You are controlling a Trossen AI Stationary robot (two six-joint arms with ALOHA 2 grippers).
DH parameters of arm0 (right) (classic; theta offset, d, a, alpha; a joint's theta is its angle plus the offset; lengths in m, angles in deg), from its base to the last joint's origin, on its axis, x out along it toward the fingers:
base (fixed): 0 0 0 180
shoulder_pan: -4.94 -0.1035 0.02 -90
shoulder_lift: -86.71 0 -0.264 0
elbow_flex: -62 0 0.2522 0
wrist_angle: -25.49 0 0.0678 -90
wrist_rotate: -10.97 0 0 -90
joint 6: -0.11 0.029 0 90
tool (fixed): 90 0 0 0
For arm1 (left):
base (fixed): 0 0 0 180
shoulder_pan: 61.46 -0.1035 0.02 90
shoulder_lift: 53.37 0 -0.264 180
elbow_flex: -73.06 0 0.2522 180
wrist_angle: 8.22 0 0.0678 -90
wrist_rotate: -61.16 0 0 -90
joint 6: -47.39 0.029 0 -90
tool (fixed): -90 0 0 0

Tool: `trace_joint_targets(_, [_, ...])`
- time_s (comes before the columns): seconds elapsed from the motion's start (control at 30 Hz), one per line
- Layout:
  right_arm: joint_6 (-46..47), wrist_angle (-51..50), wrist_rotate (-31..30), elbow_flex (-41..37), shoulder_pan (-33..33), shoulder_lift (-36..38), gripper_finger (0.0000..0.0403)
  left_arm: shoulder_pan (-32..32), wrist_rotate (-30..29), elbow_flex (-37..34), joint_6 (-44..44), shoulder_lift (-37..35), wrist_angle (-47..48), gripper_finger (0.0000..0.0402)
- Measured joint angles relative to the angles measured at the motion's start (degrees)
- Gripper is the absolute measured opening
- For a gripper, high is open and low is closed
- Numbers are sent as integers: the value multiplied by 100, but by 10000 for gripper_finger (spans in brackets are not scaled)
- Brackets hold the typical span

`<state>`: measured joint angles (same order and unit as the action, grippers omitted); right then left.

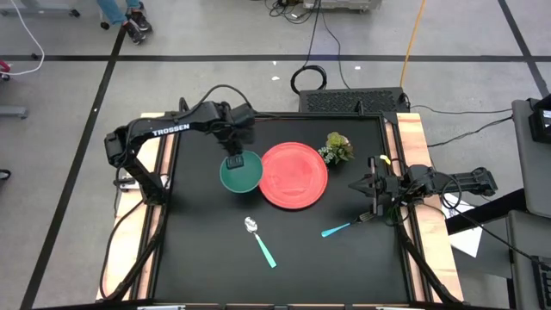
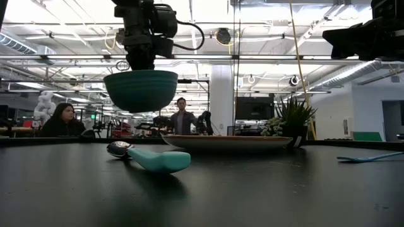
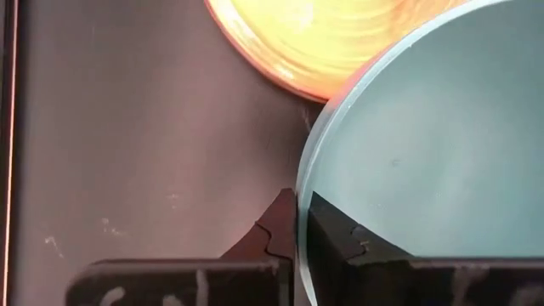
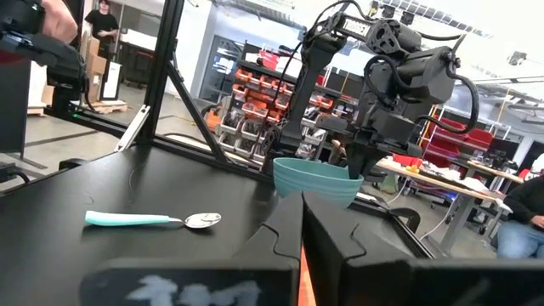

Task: Set table place
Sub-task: Stack the green bowl on the orange plate

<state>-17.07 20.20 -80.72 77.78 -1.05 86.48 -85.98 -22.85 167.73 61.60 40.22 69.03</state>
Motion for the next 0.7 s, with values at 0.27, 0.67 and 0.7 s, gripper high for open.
trace_joint_targets(0.27, [0,37,0,1,0,0,0,108,4,37,-94,5,-228,15])
trace_joint_targets(0.67, [-12,34,0,-1,1,0,0,119,37,1371,-284,652,318,19])
trace_joint_targets(0.7, [-14,34,0,-1,-1,0,0,119,22,1530,-271,793,396,17])
